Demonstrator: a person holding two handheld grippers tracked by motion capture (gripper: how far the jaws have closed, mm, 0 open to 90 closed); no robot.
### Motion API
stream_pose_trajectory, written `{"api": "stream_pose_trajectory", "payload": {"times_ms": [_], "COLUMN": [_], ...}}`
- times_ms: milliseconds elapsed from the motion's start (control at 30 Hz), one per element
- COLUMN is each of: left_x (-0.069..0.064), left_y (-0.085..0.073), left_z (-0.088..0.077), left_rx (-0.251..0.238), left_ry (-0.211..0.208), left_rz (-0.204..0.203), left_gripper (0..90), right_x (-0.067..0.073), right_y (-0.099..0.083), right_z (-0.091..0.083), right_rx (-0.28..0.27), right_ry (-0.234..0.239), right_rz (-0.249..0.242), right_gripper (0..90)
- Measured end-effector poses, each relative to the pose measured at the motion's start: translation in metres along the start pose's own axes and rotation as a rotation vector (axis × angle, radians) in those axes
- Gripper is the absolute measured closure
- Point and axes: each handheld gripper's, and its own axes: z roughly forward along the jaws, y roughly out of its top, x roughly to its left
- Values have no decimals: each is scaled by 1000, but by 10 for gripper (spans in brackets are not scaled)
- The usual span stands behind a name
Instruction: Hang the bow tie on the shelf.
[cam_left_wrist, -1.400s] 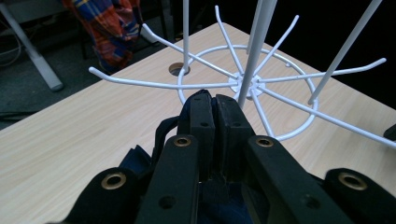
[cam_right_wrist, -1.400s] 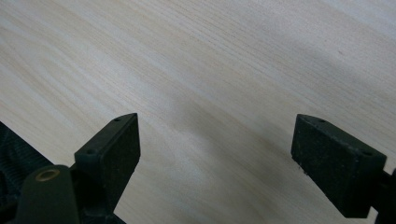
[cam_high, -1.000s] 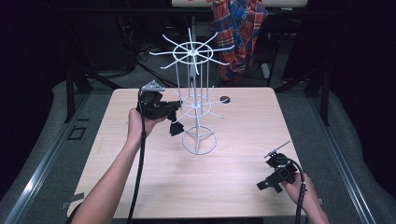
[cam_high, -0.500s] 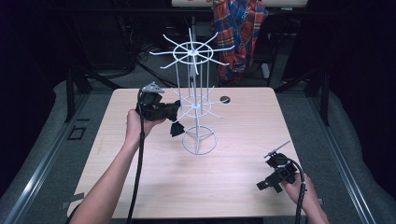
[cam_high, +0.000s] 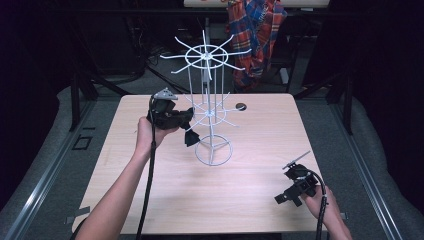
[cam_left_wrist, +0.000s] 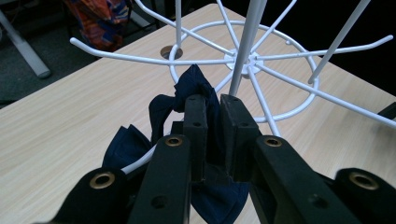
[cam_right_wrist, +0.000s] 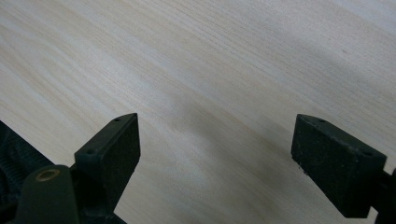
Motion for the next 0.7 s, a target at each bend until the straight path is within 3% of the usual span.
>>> {"api": "stream_pose_trajectory", "payload": {"times_ms": [500, 700], "left_x": [-2, 0], "left_y": [-5, -6], "left_z": [-4, -9], "left_rx": [60, 62], "left_ry": [28, 34], "left_rz": [29, 24], "left_gripper": [747, 721], "right_x": [-1, 0], "right_y": [0, 0], "right_z": [-1, -1], "right_rx": [14, 11], "right_ry": [-6, -5], "right_rz": [-14, -12], "right_gripper": [154, 154]}}
